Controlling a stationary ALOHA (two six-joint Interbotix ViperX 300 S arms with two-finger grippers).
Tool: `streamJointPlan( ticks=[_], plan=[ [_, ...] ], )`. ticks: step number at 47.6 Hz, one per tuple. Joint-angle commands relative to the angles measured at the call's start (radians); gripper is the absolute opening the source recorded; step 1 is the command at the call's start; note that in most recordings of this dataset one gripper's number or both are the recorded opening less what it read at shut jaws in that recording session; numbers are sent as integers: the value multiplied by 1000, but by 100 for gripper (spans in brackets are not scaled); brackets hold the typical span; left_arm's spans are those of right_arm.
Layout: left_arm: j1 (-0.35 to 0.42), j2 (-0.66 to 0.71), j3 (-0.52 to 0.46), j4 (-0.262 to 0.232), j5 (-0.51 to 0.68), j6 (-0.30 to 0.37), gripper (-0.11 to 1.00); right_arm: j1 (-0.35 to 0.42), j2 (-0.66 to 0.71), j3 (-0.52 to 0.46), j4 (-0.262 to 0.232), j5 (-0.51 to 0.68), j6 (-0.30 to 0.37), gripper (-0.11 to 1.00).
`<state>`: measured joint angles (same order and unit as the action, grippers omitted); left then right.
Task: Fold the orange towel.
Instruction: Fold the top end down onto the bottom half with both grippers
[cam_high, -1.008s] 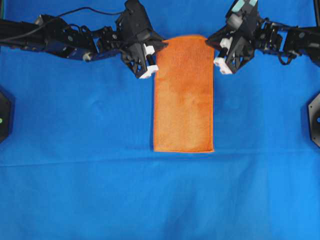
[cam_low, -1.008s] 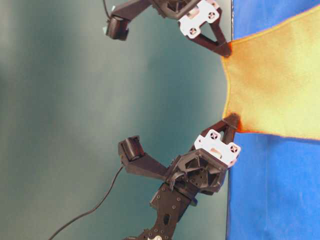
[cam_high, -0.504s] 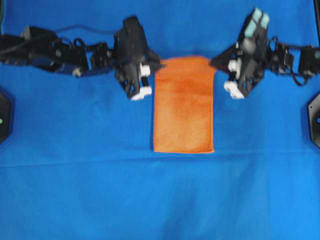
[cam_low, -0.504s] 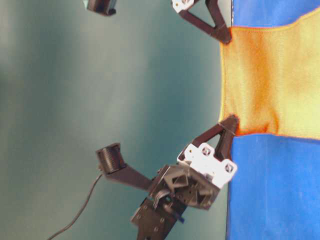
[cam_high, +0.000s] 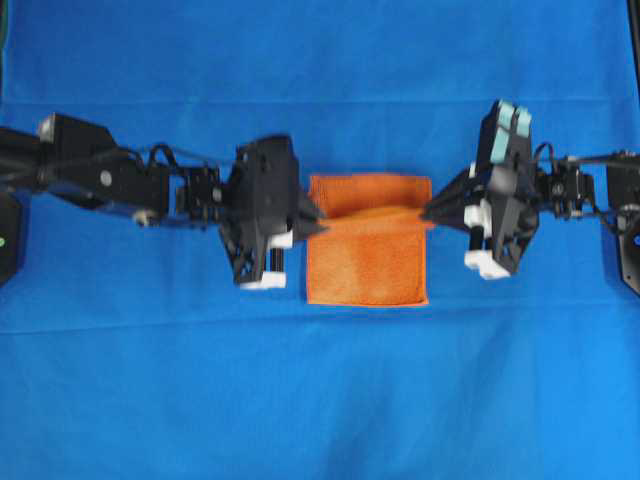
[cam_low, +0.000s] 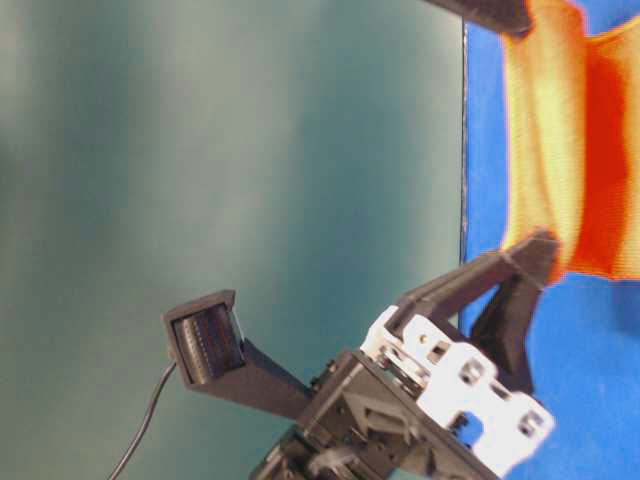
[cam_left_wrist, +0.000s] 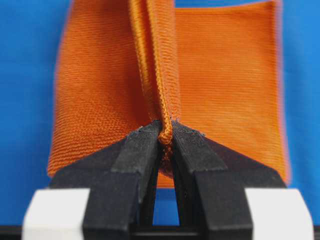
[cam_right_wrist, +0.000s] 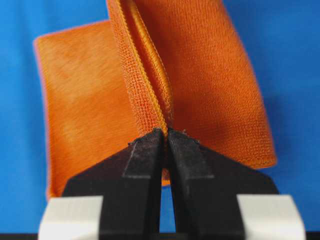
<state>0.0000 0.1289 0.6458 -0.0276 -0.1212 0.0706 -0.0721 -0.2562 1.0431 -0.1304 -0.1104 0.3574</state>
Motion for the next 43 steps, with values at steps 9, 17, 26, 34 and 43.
streamJointPlan(
  ticks=[9, 17, 26, 34, 43],
  plan=[
    [-26, 28, -6, -2, -3, -41, 6, 40, 63, -20, 20, 0, -2, 4],
    [-26, 80, -12, -2, -9, -43, 6, 44, 126, -32, 34, -3, -2, 4],
    [-55, 86, -9, -2, -17, -43, 7, 75, 141, -43, 38, -3, -2, 4],
    [-74, 87, -8, -2, -26, -43, 7, 97, 150, -44, 46, -3, -2, 4],
    [-66, 89, -8, -2, -37, -41, 7, 97, 170, -51, 64, -3, -2, 4]
  ],
)
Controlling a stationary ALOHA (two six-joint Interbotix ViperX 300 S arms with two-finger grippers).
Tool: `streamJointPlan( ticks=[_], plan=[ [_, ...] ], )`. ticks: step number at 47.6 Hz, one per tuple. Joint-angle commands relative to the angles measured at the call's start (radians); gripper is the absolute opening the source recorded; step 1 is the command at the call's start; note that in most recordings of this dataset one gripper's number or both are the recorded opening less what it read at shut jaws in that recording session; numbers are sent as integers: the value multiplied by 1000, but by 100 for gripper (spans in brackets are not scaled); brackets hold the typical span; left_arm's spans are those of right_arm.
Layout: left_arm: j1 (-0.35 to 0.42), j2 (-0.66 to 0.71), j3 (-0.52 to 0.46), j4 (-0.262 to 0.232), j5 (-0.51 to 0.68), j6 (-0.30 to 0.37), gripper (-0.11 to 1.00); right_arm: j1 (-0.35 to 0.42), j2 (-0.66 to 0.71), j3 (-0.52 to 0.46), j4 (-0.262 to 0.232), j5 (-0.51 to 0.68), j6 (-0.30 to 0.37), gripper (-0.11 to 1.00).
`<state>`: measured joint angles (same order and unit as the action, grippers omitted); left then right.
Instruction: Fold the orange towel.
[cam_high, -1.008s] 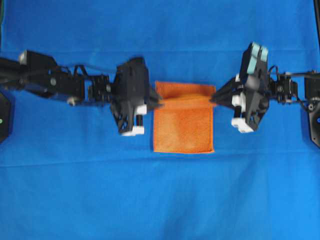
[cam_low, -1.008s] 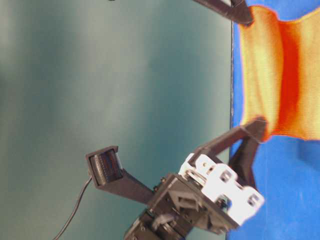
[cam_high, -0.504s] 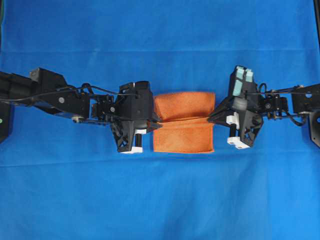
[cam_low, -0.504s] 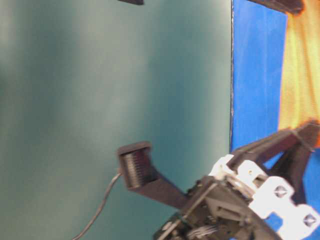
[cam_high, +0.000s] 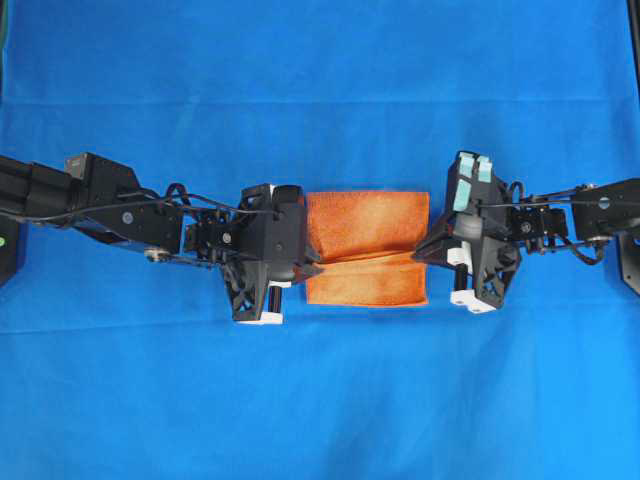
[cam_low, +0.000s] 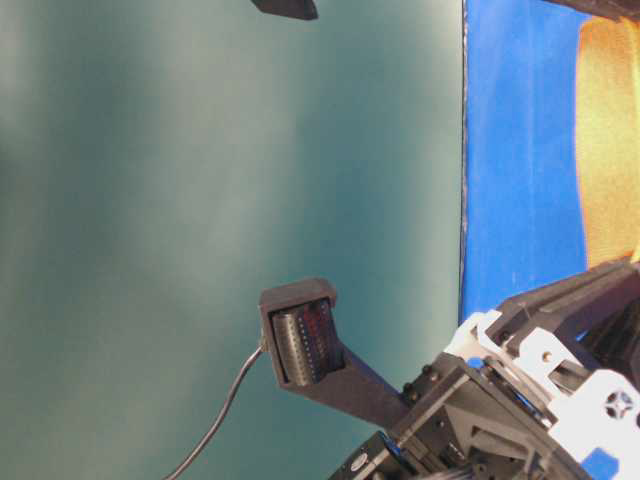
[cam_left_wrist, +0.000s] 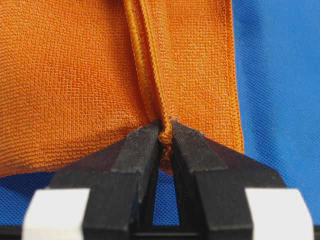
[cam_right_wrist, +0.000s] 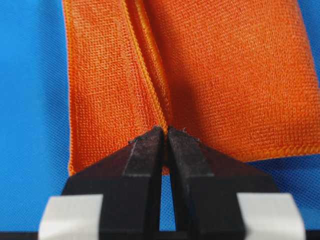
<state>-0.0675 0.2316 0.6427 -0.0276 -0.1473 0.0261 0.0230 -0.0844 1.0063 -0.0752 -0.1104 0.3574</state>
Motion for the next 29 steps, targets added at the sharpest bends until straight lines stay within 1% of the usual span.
streamJointPlan(
  ticks=[1, 5, 9, 13, 15, 17, 19, 22, 26, 27, 29],
  plan=[
    [3, -14, -3, -2, -12, 2, 7, 2, 0, -15, 9, -2, -2, 4],
    [8, -11, -3, -2, -20, 2, 8, 2, 14, -18, 15, 0, -2, 4],
    [8, -9, -5, -2, -28, 2, 14, 3, 25, -20, 23, 0, -2, 4],
    [5, -9, -5, -2, -29, 2, 24, 3, 25, -20, 32, 2, -2, 4],
    [2, -9, -6, -2, -29, 2, 35, 5, 25, -18, 34, 2, 0, 4],
    [0, -9, -6, -2, -29, 2, 42, 8, 21, -20, 34, 2, -2, 6],
    [-3, -11, -6, -2, -29, 2, 49, 9, 17, -21, 32, 2, -2, 14],
    [-5, -18, -5, -2, -20, 5, 58, 12, 2, -23, 32, 5, -2, 35],
    [-5, -48, 2, -2, 5, 12, 63, 14, -35, -25, 31, 11, -6, 57],
    [-5, -58, 3, -2, 14, 15, 63, 15, -48, -25, 31, 12, -8, 61],
    [-5, -81, 6, -2, 35, 18, 63, 14, -75, -28, 31, 18, -11, 64]
  ],
)
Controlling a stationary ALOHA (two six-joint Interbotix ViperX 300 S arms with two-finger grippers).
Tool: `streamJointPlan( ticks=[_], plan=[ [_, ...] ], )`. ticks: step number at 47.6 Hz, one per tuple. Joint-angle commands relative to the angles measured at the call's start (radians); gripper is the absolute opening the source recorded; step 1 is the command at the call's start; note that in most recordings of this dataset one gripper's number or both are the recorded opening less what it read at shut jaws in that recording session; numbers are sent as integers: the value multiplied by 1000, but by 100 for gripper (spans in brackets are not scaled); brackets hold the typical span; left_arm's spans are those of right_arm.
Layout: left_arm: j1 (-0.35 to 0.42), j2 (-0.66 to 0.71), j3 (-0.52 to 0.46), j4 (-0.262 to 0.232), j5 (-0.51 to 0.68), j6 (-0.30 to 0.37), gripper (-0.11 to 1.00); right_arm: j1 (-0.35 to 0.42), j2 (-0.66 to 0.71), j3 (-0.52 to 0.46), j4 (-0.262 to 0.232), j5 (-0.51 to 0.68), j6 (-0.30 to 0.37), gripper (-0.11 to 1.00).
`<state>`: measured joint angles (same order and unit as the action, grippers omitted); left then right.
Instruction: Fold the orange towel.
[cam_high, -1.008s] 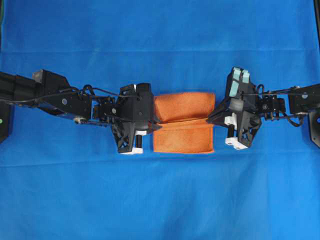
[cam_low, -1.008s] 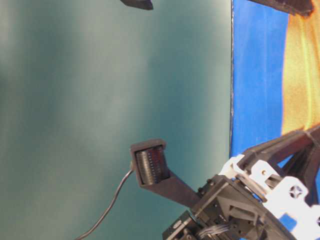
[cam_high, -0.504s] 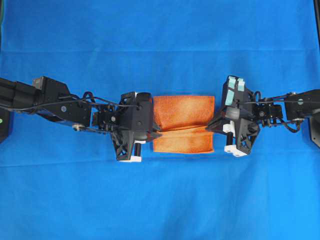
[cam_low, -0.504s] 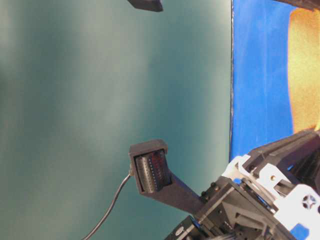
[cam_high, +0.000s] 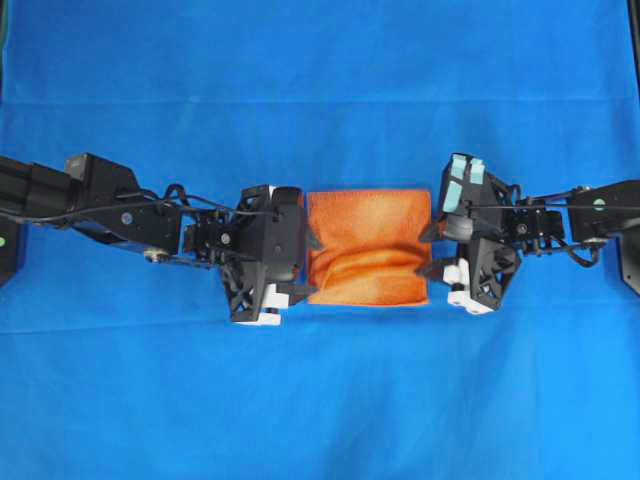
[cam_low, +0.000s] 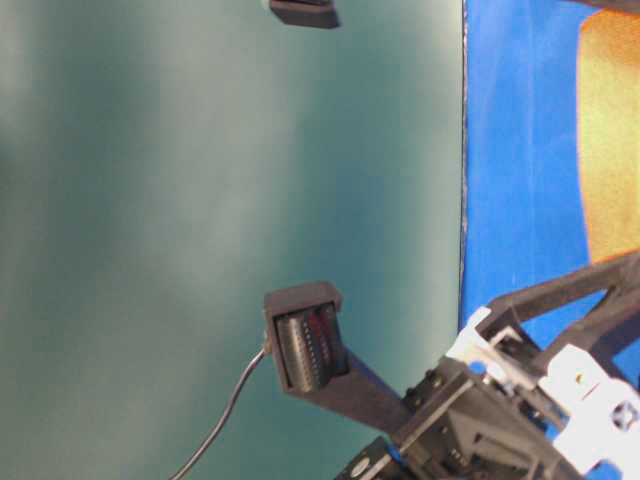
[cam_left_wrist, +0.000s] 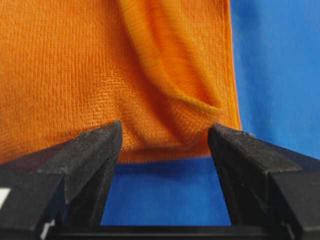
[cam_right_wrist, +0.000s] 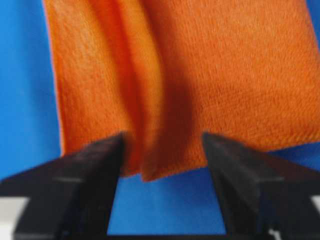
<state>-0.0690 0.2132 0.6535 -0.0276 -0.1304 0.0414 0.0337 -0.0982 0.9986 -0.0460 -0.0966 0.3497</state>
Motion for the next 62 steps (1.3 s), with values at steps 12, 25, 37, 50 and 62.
streamJointPlan(
  ticks=[12, 25, 37, 50, 62],
  plan=[
    [21, -279, 35, 2, 120, 6, 63, 5, -287, -31, -35, 118, -15, 58],
    [66, -512, 163, 2, 112, 17, 63, -23, -565, -3, -124, 227, -15, 58],
    [84, -770, 331, 2, 18, 32, 63, -67, -796, 57, -212, 324, -15, 58],
    [87, -1043, 489, 2, 3, 34, 63, -86, -974, 196, -232, 281, -9, 58],
    [87, -1223, 629, 2, 0, 25, 63, -115, -1006, 324, -224, 137, 3, 58]
  ],
)
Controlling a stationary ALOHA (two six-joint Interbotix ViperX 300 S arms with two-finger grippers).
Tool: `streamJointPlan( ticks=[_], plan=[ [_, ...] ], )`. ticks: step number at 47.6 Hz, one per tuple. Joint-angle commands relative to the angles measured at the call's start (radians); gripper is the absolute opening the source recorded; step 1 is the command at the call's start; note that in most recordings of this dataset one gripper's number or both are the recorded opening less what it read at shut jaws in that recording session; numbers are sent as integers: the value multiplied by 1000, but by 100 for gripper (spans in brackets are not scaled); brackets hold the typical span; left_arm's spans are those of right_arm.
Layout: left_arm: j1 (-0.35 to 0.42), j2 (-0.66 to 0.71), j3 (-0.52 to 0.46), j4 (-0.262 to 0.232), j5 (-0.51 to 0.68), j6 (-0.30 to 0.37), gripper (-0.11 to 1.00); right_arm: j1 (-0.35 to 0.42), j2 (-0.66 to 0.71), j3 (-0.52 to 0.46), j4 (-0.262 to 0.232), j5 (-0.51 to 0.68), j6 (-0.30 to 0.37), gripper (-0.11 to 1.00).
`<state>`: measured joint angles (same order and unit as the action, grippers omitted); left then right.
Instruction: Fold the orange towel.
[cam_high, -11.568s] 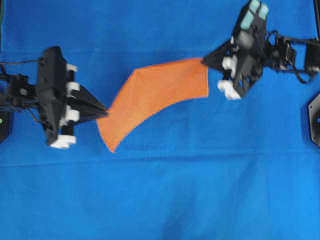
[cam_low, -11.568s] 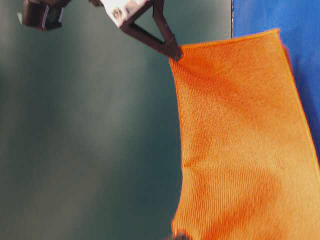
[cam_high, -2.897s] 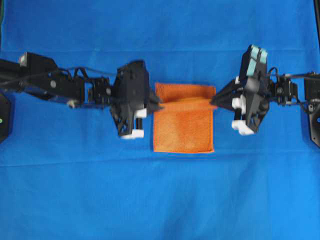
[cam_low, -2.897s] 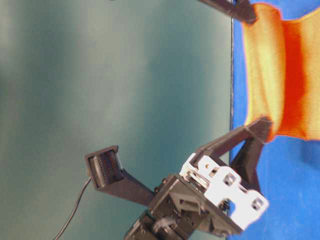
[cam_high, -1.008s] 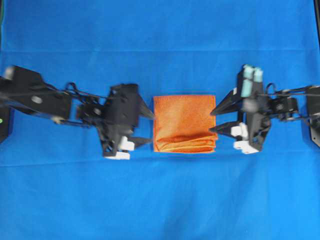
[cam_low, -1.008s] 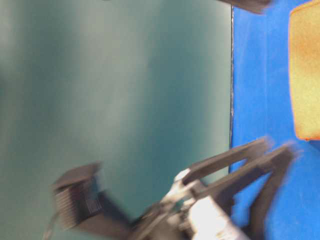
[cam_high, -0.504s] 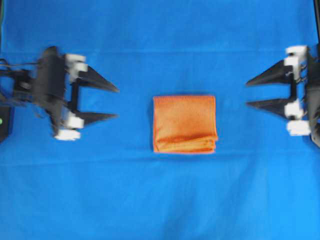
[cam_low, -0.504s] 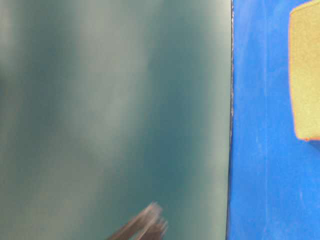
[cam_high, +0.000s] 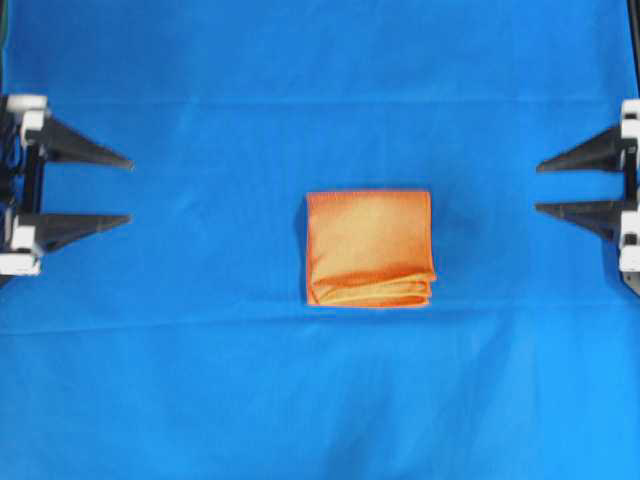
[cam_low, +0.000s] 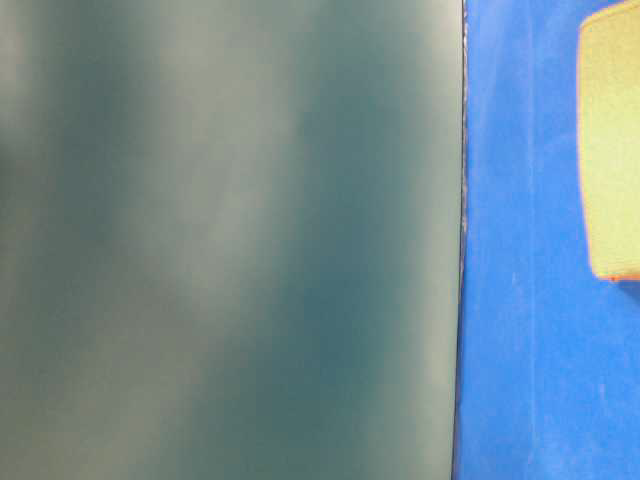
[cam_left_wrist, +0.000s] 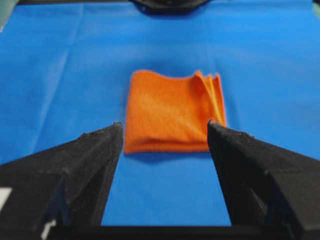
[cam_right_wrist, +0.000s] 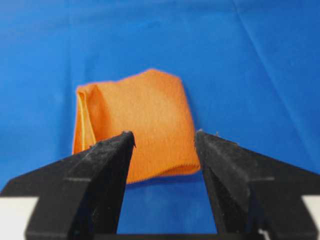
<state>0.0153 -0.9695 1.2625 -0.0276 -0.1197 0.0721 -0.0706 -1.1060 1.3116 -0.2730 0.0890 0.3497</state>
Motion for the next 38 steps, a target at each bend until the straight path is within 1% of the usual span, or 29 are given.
streamJointPlan(
  ticks=[1, 7, 13, 38],
  plan=[
    [2, -57, 34, 2, -12, -8, 63, -14, 3, 18, 5, -63, 2, 58],
    [3, -118, 80, 0, -14, -14, 63, -26, 15, 57, 15, -133, 3, 58],
    [3, -150, 101, 0, -11, -14, 63, -26, 32, 63, 15, -164, 3, 58],
    [3, -149, 103, 2, -6, -15, 63, -26, 34, 64, 15, -164, 3, 58]
  ],
)
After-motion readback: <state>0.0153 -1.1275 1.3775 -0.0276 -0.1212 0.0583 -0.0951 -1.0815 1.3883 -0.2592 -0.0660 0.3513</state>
